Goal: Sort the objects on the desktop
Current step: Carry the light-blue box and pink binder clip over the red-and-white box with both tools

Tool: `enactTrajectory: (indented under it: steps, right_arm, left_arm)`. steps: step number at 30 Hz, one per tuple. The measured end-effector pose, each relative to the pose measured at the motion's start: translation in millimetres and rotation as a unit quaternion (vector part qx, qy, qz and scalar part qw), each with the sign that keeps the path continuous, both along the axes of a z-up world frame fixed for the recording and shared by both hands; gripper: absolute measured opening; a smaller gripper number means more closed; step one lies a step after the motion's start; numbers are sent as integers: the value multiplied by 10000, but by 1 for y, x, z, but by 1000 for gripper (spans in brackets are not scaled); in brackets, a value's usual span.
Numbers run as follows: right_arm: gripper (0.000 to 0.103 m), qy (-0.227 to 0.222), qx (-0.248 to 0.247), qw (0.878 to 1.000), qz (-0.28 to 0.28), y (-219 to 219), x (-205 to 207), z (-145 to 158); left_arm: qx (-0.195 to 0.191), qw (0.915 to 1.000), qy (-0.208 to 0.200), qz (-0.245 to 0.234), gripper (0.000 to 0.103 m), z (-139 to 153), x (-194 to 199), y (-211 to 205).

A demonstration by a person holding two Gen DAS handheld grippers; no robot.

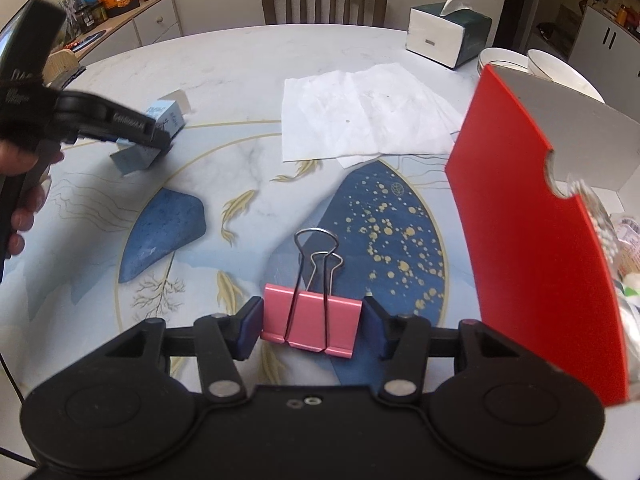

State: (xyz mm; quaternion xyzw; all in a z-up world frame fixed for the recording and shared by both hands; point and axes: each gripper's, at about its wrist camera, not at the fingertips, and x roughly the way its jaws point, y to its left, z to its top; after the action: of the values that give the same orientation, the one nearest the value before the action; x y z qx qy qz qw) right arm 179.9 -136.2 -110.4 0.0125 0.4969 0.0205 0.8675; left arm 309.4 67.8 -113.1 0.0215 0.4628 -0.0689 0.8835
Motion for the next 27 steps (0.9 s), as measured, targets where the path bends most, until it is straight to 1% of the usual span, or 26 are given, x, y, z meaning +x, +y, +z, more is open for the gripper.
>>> enactTrajectory:
  steps: [10,18,27]
  right_arm:
    - [52,-119,72,9999,-47,-9,-21,16]
    - [51,-287,230,9993,40,-15,-38,36]
    - [51,-546,509,9971,158,-27,-55,61]
  left_arm:
    - [-146,9997,-3,-192,30,22,-45,-7]
    - [-230,9991,-23,-369,30,40,-86,-13]
    - [-397,9987,11,-310,30,58,-125,-23]
